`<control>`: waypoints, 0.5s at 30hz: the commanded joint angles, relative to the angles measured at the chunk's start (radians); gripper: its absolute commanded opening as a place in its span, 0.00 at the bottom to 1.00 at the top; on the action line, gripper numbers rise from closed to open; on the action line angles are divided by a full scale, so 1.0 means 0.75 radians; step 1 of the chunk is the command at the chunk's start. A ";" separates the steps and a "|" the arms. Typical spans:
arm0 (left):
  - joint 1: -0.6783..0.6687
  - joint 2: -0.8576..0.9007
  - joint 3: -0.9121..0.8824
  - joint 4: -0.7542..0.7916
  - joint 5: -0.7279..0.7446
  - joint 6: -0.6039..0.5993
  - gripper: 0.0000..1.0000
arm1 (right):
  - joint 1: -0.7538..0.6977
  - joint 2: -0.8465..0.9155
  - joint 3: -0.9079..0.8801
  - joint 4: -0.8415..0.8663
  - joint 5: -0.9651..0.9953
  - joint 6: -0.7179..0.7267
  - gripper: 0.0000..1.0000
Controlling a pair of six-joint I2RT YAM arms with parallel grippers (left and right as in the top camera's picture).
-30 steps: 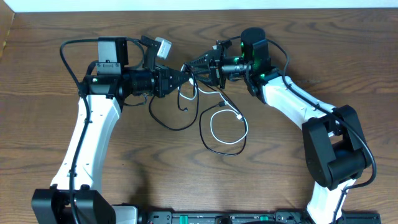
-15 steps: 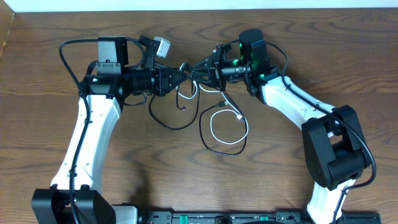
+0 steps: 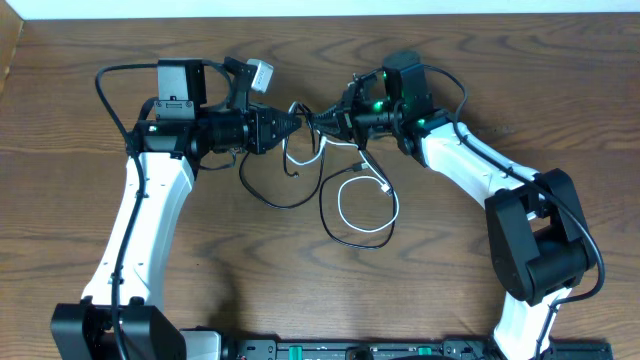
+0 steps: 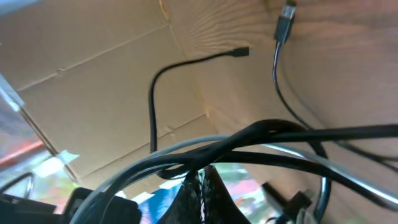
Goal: Untangle cables
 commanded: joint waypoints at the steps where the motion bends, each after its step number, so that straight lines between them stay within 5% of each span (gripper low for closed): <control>1: 0.001 -0.019 0.019 0.005 -0.021 -0.003 0.07 | -0.014 0.001 0.014 -0.001 0.017 -0.258 0.01; 15: 0.001 -0.005 0.015 -0.120 -0.223 -0.052 0.08 | -0.073 0.001 0.014 -0.370 0.094 -0.889 0.01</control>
